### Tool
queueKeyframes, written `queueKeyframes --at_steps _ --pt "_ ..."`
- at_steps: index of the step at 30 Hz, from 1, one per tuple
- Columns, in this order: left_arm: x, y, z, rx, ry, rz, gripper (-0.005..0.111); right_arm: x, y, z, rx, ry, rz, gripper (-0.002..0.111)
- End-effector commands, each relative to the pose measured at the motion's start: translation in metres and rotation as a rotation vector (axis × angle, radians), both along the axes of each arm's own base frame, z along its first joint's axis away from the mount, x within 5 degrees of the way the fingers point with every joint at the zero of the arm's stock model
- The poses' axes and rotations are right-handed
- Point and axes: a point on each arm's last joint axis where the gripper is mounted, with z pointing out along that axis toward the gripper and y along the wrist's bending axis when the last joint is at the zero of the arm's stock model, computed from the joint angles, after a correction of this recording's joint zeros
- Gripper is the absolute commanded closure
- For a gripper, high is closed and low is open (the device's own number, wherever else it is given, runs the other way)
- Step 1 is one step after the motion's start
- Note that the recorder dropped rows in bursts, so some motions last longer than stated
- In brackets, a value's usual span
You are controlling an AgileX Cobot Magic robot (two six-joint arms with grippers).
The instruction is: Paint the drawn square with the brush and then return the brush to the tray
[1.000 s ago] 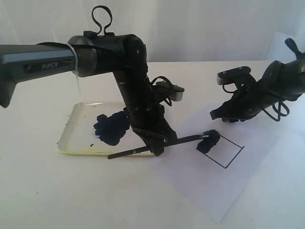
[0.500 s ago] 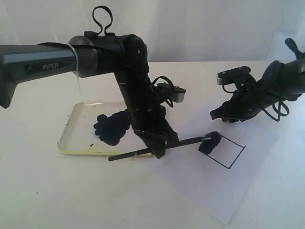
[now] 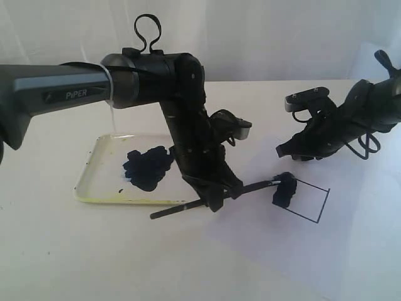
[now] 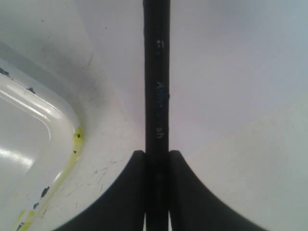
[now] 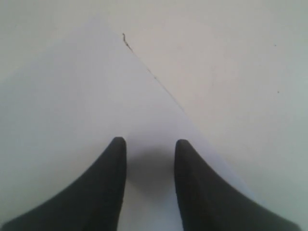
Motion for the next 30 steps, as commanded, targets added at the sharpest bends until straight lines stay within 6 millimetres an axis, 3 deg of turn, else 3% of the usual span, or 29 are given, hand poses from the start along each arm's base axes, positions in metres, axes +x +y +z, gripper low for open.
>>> queueKeyframes --at_steps 1,9,19,30 --pt "0.002 0.001 0.006 0.003 -0.006 0.012 0.107 -0.002 -0.002 -0.006 0.007 0.033 -0.005 0.075" --pt "0.002 0.000 0.020 -0.003 0.006 -0.004 0.107 -0.001 0.000 -0.005 0.046 0.032 -0.044 0.075" --pt "-0.001 -0.001 0.020 0.008 0.034 0.007 0.107 -0.001 0.000 -0.005 0.049 0.032 -0.046 0.075" --pt "-0.019 -0.023 0.021 -0.037 0.002 -0.075 0.107 -0.001 0.000 -0.005 0.048 0.030 -0.047 0.075"
